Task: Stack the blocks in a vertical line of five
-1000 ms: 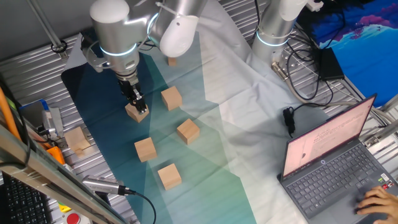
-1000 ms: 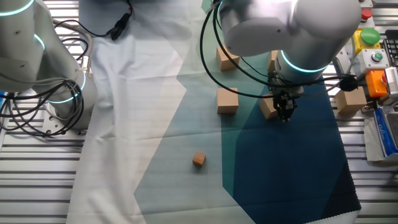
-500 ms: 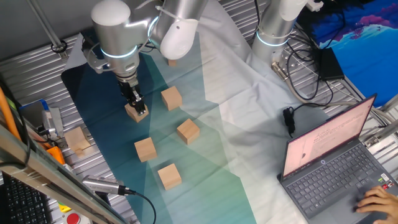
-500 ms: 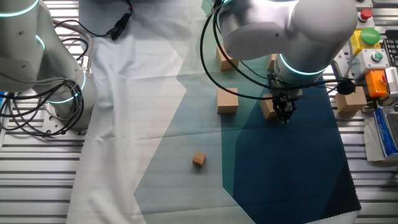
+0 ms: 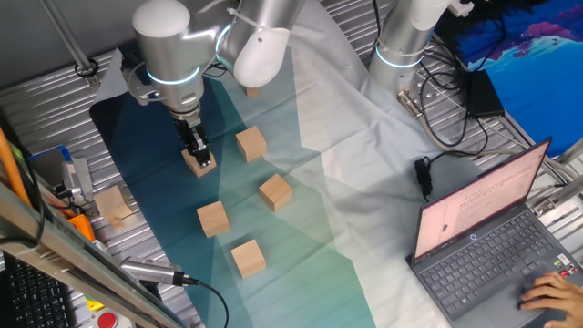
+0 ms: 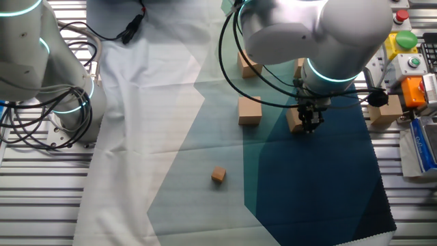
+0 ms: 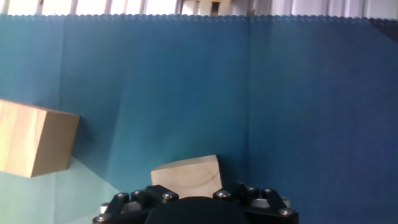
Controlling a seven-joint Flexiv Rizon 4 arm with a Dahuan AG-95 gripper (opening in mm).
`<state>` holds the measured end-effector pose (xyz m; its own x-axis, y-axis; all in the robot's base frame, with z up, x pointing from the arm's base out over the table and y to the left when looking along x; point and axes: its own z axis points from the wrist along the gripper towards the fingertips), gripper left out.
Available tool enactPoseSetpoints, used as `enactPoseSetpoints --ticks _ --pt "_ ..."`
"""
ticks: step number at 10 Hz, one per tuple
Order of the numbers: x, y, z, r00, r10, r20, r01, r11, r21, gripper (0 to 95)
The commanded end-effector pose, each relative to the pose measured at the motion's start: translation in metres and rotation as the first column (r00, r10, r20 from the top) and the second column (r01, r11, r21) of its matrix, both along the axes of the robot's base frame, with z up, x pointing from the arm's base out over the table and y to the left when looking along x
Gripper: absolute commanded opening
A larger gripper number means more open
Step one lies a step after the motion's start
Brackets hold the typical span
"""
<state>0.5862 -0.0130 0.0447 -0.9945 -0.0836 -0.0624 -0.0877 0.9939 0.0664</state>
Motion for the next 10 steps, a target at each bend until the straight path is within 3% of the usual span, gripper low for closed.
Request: enactPoseSetpoints --ticks 1,3,10 --pt "-0.002 0.001 0.006 1.000 -0.002 -0.001 0.002 1.000 -0.006 0.0" --pt "-0.005 0.002 0.011 1.000 -0.010 -0.005 0.010 1.000 -0.013 0.0" --pt "-0.021 0.007 0.053 0.999 -0.043 -0.032 0.042 0.999 -0.031 0.0"
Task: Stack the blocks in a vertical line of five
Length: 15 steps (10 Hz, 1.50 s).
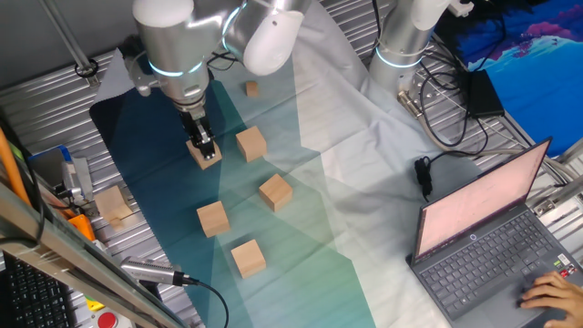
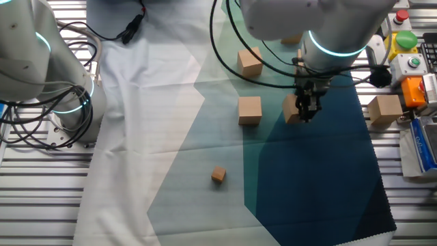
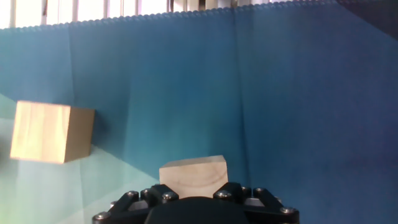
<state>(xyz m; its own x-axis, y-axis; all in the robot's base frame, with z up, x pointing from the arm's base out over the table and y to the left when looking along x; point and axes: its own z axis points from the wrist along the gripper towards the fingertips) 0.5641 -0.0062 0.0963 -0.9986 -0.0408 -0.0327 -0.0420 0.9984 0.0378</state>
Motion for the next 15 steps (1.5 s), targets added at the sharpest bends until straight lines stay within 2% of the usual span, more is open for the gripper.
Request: enactPoseSetpoints --ticks 1,2,4,11,15 --pt "0.000 -0.004 0.014 1.000 0.011 -0.015 -0.011 1.000 0.001 0.0" --pt "-0.001 -0.007 0.023 1.000 0.016 -0.020 -0.016 1.000 0.003 0.0" --pt "-0.001 -0.012 0.030 0.999 0.023 -0.022 -0.023 1.000 0.008 0.0" --pt "-0.014 -0.006 0.039 1.000 0.004 -0.029 -0.003 1.000 0.011 0.0" --pt "-0.017 -0.005 0.041 0.999 0.000 -0.032 0.000 1.000 0.012 0.0"
